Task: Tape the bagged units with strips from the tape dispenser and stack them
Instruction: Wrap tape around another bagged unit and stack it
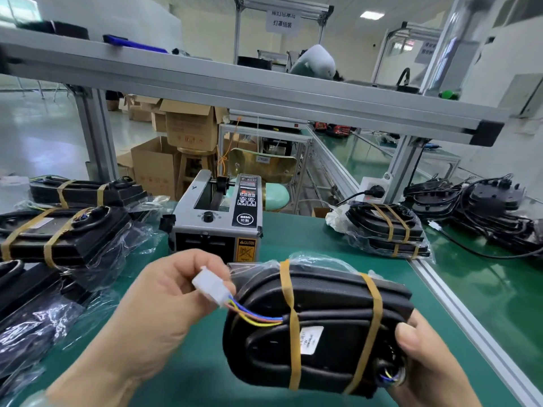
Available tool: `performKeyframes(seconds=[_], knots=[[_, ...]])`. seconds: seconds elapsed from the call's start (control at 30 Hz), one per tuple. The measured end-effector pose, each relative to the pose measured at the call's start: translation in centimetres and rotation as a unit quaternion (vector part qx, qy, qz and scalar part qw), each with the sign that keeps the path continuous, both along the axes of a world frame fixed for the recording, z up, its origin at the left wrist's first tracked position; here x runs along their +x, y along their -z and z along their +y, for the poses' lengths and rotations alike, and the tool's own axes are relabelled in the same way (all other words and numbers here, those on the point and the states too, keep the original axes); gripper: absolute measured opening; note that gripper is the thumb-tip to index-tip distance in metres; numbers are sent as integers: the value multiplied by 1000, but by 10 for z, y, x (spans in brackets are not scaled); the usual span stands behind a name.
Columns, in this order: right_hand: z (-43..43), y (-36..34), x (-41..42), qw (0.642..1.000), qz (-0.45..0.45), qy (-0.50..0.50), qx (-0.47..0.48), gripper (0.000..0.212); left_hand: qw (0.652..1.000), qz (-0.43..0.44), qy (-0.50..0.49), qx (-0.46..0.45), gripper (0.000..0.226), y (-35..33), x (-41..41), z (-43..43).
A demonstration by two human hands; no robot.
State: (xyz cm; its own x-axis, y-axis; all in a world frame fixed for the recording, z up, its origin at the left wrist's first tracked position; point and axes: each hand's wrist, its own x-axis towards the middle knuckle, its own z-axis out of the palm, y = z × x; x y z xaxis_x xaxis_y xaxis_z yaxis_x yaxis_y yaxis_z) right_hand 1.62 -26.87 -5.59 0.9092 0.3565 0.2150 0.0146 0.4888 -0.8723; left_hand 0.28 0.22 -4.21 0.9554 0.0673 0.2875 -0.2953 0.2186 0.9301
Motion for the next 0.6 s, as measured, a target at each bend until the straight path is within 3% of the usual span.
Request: performKeyframes(seconds=[0.07, 0.13, 0.2, 0.23, 0.3, 0.33, 0.37, 0.4, 0.47, 0.53, 0.6], knots=[[3, 0, 3, 999, -7, -45, 15, 69, 998, -26, -48, -23, 50, 0, -1, -2], [13, -6, 6, 989, 1, -102, 107, 56, 993, -14, -80, -86, 21, 6, 1, 2], [13, -5, -1, 987, 50, -19, 153, 45, 987, 28, -63, -143, 7, 13, 2, 5], [14, -5, -4, 979, 89, -13, 181, 45, 986, 52, -18, -156, 24, 18, 2, 5], [25, -4, -2, 972, 123, -16, 199, 48, 978, 116, 75, -155, 114, 30, -1, -4], [33, 2, 4, 967, 105, -68, 224, 55, 974, 127, 104, -155, 123, 34, -4, -12], [38, 2, 5, 969, 108, -87, 206, 62, 977, 112, 126, -128, 106, 34, -6, -21], [43, 3, 6, 979, 108, -44, 168, 64, 985, 91, 113, -93, 82, 34, -8, -28], [50, 3, 6, 986, 138, -8, 90, 55, 993, 84, 14, -85, 45, 35, -9, -33], [51, -1, 11, 987, 158, 26, 8, 51, 984, 98, -20, -147, 42, 33, -8, -26], [44, -8, 20, 975, 180, 127, -28, 48, 975, 91, -23, -201, 42, 24, -8, -14]])
